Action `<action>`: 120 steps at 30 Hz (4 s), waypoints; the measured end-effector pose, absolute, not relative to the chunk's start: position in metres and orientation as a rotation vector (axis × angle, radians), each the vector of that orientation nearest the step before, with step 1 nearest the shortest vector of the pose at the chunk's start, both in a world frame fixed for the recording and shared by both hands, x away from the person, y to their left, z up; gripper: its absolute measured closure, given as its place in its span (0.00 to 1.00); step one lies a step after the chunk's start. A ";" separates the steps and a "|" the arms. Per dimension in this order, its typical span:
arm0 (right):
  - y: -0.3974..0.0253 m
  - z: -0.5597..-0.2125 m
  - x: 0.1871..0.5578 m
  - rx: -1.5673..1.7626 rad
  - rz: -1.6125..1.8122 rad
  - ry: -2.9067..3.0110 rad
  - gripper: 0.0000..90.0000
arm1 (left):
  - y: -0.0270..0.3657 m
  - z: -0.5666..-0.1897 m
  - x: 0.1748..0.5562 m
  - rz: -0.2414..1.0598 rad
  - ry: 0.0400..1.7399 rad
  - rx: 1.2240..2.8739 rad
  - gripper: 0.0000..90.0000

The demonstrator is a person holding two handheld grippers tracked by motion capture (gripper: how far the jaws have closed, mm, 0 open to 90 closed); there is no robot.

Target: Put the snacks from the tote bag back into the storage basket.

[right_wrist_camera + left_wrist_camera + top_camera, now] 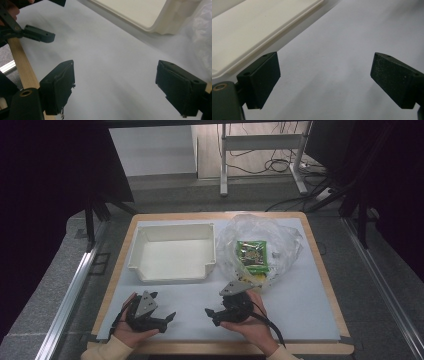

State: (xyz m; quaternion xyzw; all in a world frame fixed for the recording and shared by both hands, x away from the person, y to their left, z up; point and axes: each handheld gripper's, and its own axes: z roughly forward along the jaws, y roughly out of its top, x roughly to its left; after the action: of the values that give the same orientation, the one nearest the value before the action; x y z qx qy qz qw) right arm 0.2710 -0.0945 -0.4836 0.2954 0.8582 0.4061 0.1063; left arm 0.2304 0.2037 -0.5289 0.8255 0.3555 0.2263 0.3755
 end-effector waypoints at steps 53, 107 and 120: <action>-0.139 -0.421 0.310 1.030 1.253 2.286 0.23 | 0.200 -0.533 0.240 0.540 0.866 2.152 0.10; -0.178 -0.397 0.386 1.232 1.183 2.268 0.27 | 0.201 -0.534 0.238 0.571 0.874 2.161 0.10; -0.190 -0.400 0.411 1.315 1.132 2.260 0.28 | 0.202 -0.534 0.239 0.569 0.881 2.160 0.10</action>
State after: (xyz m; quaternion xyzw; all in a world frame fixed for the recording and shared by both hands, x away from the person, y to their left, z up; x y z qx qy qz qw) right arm 0.4111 -0.1900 -0.4003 0.4566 0.7847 0.3932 0.1454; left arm 0.2388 0.2018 -0.5339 0.8386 0.3422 0.2209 0.3618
